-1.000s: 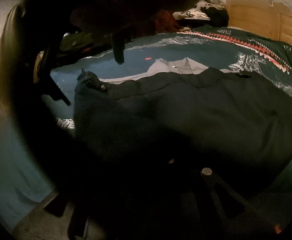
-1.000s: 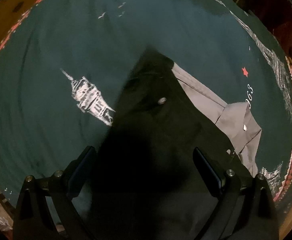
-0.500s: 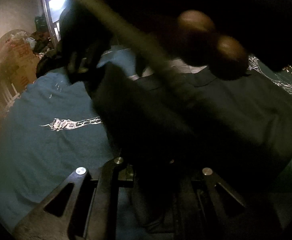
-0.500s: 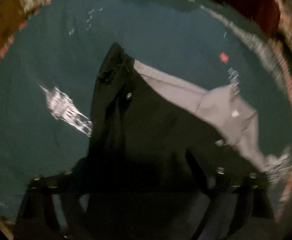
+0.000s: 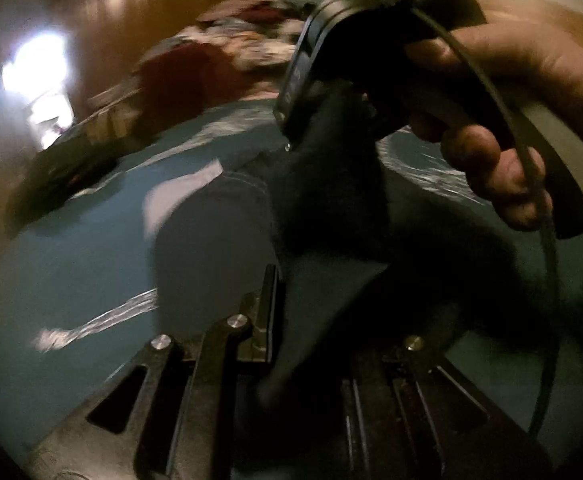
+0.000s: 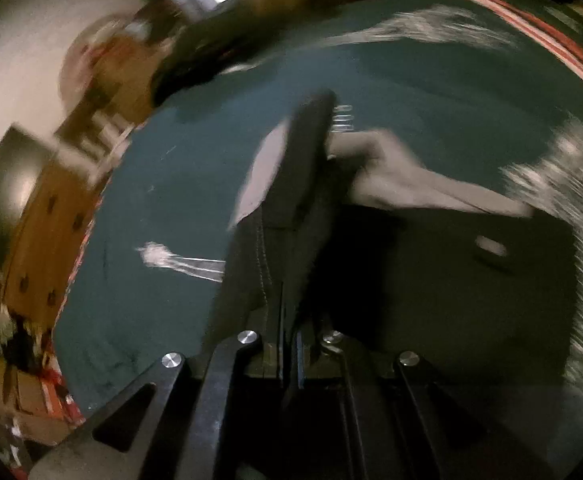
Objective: Fold large clothes
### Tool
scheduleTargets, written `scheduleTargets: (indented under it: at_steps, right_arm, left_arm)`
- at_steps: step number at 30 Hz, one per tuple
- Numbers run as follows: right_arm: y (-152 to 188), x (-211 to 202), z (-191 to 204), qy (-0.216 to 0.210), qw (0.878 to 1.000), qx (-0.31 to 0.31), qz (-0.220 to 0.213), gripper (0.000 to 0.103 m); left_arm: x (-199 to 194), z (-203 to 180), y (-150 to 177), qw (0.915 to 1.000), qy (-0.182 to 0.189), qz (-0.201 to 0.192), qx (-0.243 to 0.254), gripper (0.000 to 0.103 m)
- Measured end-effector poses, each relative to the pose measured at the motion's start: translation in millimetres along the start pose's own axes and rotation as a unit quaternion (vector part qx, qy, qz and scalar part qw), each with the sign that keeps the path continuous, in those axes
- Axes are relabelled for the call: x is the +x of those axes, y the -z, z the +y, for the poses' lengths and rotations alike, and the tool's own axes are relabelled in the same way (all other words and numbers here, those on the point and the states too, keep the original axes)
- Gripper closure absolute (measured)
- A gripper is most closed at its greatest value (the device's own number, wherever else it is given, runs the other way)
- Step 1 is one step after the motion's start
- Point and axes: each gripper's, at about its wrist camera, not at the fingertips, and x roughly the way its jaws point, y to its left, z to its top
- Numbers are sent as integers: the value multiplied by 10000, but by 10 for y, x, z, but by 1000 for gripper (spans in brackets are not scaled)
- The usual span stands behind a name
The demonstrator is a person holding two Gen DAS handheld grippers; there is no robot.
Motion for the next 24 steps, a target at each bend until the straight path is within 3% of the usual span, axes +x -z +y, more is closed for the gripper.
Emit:
scheduleTargets:
  at_steps: [6,12,14,17,20,22,24]
  right_arm:
    - [261,-227,-1198,-73,9957,922,16,99]
    - [313,-649,-1607,-113,9944,976,-392,99]
    - [352,-709,-1721,-139,9937,996,-493,99]
    - [486,-419,-2114,36,9910,1338,-85,99]
    - [609,-197,-2339,-59,9870,1600,120,99]
    - [611,-249,-2321,-135,9874,1574,40,98]
    - [626,-281,-2309,-194,9881,1524,92,92]
  left_arm:
    - [250,-639,-184,9982,358,187,451,93]
    - [321,-895,-326,9969,569,109,528,93]
    - [540,-995,-249,9951,666,417,599,93]
    - [885,-1039,-64,9905,601,904,848,90]
    - [814,-1025,-45,9901,510,839,1008,87]
    - [717,-939,-73,9897,632,905,913,85]
    - [441,-857,-86,9902,841,827,745,84]
